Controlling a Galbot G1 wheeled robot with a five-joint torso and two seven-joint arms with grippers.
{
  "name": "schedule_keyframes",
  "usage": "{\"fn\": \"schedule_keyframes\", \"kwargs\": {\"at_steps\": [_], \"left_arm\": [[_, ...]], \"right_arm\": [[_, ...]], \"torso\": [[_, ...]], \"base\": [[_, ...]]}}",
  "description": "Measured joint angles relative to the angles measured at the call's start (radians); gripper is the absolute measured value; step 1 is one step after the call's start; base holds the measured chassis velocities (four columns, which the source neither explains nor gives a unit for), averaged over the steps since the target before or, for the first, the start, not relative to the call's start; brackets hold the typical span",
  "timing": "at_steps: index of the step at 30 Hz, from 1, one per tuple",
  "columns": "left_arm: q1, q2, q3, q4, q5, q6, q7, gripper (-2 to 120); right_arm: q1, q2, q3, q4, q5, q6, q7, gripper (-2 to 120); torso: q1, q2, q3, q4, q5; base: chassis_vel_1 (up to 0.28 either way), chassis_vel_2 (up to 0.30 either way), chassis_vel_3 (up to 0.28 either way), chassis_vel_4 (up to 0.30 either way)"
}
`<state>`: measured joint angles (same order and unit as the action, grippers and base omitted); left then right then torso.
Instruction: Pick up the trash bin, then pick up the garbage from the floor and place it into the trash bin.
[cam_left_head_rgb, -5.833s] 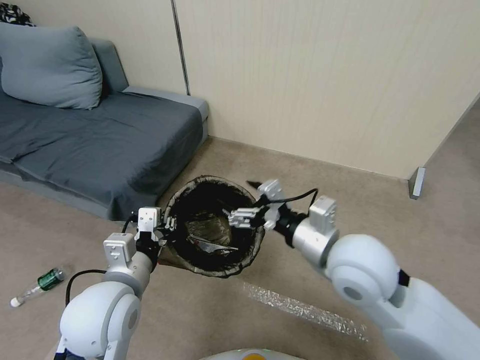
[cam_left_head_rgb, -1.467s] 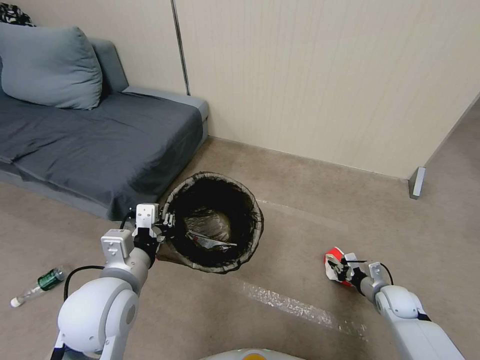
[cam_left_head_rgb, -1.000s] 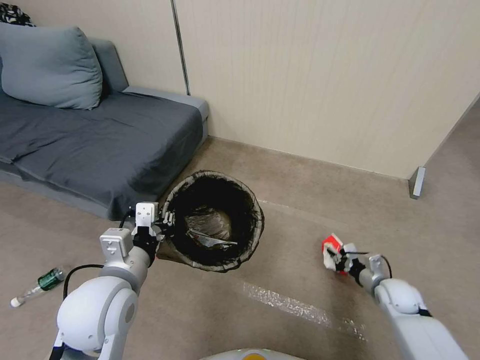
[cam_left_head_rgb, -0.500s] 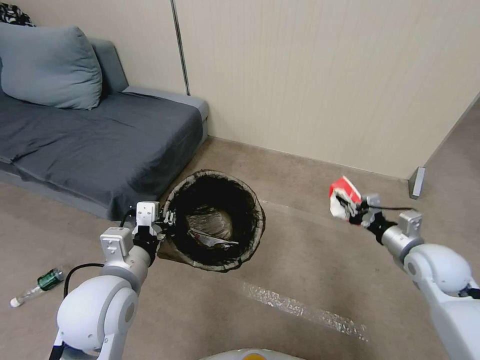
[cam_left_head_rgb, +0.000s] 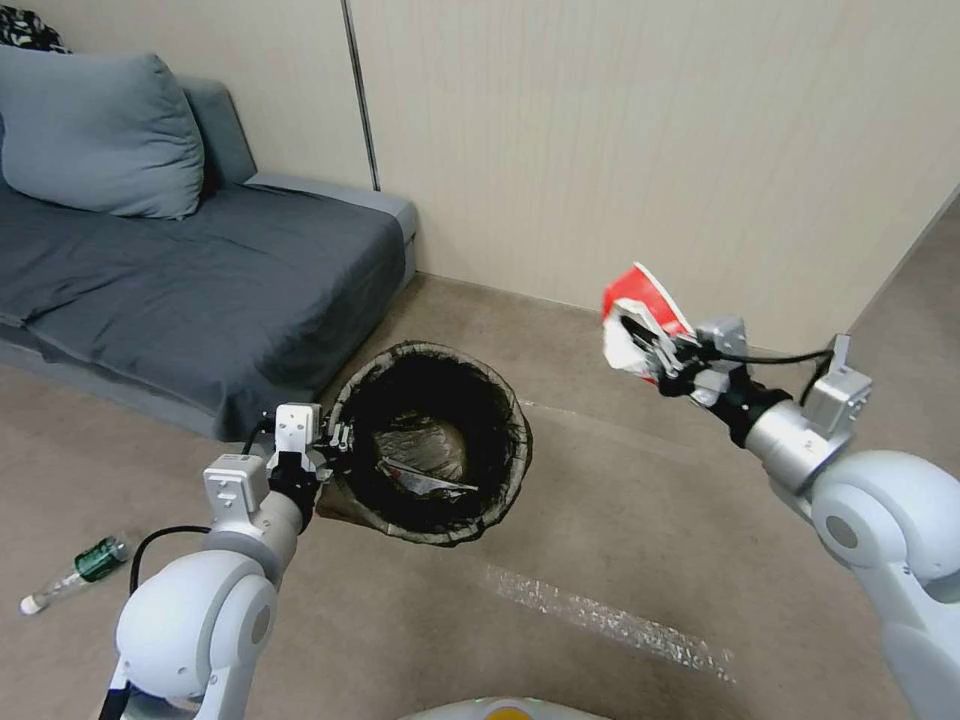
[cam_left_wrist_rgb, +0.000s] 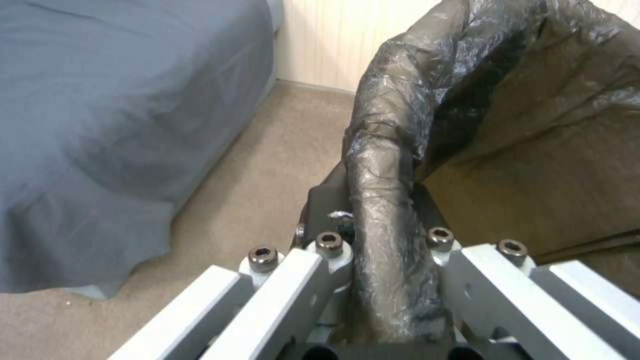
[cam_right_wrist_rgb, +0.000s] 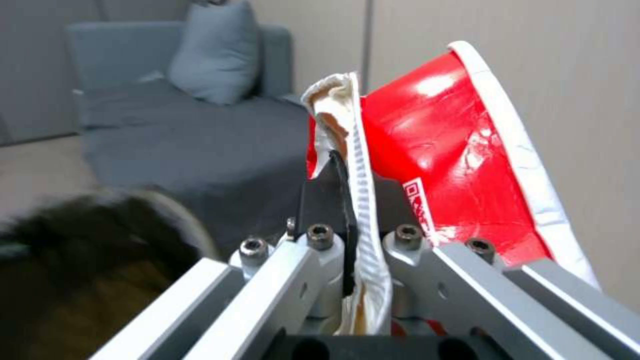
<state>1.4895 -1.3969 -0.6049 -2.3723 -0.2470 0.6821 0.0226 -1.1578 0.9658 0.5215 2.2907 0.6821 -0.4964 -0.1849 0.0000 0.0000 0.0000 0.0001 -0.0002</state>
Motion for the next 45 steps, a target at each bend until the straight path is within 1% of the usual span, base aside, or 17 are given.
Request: {"fn": "schedule_keyframes", "kwargs": {"at_steps": [3, 4, 7, 8, 10, 11, 13, 17, 22, 30, 31, 33, 35, 37, 39, 43, 45], "left_arm": [[-0.004, 0.001, 0.008, 0.000, 0.004, 0.005, 0.000, 3], [-0.004, 0.001, 0.008, 0.000, 0.004, 0.005, 0.000, 3], [-0.008, 0.001, 0.011, 0.000, 0.006, 0.009, 0.000, 3], [-0.008, 0.001, 0.011, 0.000, 0.006, 0.009, 0.000, 3], [-0.011, 0.002, 0.012, 0.000, 0.007, 0.012, -0.001, 3], [-0.011, 0.002, 0.012, 0.000, 0.007, 0.012, -0.001, 3], [-0.012, 0.002, 0.013, 0.000, 0.008, 0.014, -0.002, 3], [-0.018, 0.002, 0.014, 0.000, 0.009, 0.017, -0.003, 3], [-0.026, 0.003, 0.015, 0.003, 0.009, 0.020, -0.005, 3], [-0.035, 0.005, 0.015, 0.010, 0.007, 0.021, -0.007, 3], [-0.037, 0.006, 0.015, 0.011, 0.007, 0.021, -0.007, 3], [-0.038, 0.006, 0.015, 0.012, 0.007, 0.021, -0.007, 3], [-0.040, 0.006, 0.016, 0.013, 0.006, 0.022, -0.007, 3], [-0.041, 0.006, 0.016, 0.013, 0.006, 0.022, -0.007, 3], [-0.041, 0.004, 0.017, 0.014, 0.006, 0.022, -0.007, 3], [-0.041, 0.002, 0.017, 0.014, 0.006, 0.023, -0.007, 3], [-0.040, 0.001, 0.018, 0.014, 0.007, 0.023, -0.008, 3]], "right_arm": [[0.077, -0.002, -0.092, 0.012, 0.041, -0.026, 0.003, 0], [0.077, -0.002, -0.092, 0.012, 0.041, -0.026, 0.003, 0], [0.131, 0.005, -0.192, -0.007, 0.041, -0.029, 0.006, 0], [0.131, 0.005, -0.192, -0.007, 0.041, -0.029, 0.006, 0], [0.161, 0.016, -0.264, -0.028, 0.036, -0.029, 0.013, 0], [0.161, 0.016, -0.264, -0.028, 0.036, -0.029, 0.013, 0], [0.185, 0.026, -0.338, -0.047, 0.026, -0.030, 0.021, 0], [0.204, 0.030, -0.410, -0.059, 0.014, -0.033, 0.028, 0], [0.212, 0.033, -0.462, -0.079, -0.002, -0.035, 0.036, 0], [0.214, 0.058, -0.562, -0.124, -0.050, -0.068, 0.095, 0], [0.219, 0.069, -0.581, -0.131, -0.056, -0.083, 0.126, 6], [0.223, 0.074, -0.593, -0.136, -0.057, -0.089, 0.147, 9], [0.234, 0.086, -0.615, -0.149, -0.057, -0.103, 0.189, 19], [0.237, 0.089, -0.619, -0.152, -0.057, -0.107, 0.199, 22], [0.241, 0.092, -0.628, -0.156, -0.056, -0.115, 0.219, 34], [0.244, 0.093, -0.631, -0.154, -0.051, -0.119, 0.225, 42], [0.250, 0.094, -0.632, -0.141, -0.039, -0.124, 0.231, 54]], "torso": [[0.000, 0.000, 0.000, 0.0000, 0.0000], [0.000, 0.000, 0.000, 0.0000, 0.0000], [0.000, 0.000, 0.000, -0.0002, 0.0000], [0.000, 0.000, 0.000, -0.0002, 0.0000], [0.000, 0.000, 0.000, -0.0001, -0.0001], [0.000, 0.000, 0.000, -0.0001, -0.0001], [0.000, 0.000, 0.000, 0.0000, 0.0000], [0.000, 0.000, 0.000, 0.0000, 0.0000], [0.000, 0.000, 0.000, -0.0001, 0.0000], [0.000, 0.000, 0.000, -0.0001, 0.0001], [0.000, 0.000, 0.000, -0.0001, 0.0002], [0.000, 0.000, 0.000, -0.0001, 0.0001], [0.000, 0.000, 0.000, 0.0000, 0.0002], [0.000, 0.000, 0.000, 0.0000, 0.0001], [0.000, 0.000, 0.000, -0.0001, 0.0001], [0.000, 0.000, 0.000, -0.0001, 0.0002], [0.000, 0.000, 0.000, -0.0001, 0.0001]], "base": [[0.000, 0.000, 0.000, 0.000], [0.000, 0.000, 0.000, 0.000], [0.000, 0.000, 0.000, 0.000], [0.000, 0.000, 0.000, 0.000], [0.000, 0.000, 0.000, 0.000], [0.000, 0.000, 0.000, 0.000], [0.000, 0.000, 0.000, 0.000], [0.000, 0.000, 0.000, 0.000], [0.000, 0.000, 0.000, 0.000], [0.000, 0.000, 0.000, 0.000], [0.000, 0.000, 0.000, 0.000], [0.000, 0.000, 0.000, 0.000], [0.000, 0.000, 0.000, 0.000], [0.000, 0.000, 0.000, 0.000], [0.000, 0.000, 0.000, 0.000], [0.000, 0.000, 0.000, 0.000], [0.000, 0.000, 0.000, 0.000]]}}
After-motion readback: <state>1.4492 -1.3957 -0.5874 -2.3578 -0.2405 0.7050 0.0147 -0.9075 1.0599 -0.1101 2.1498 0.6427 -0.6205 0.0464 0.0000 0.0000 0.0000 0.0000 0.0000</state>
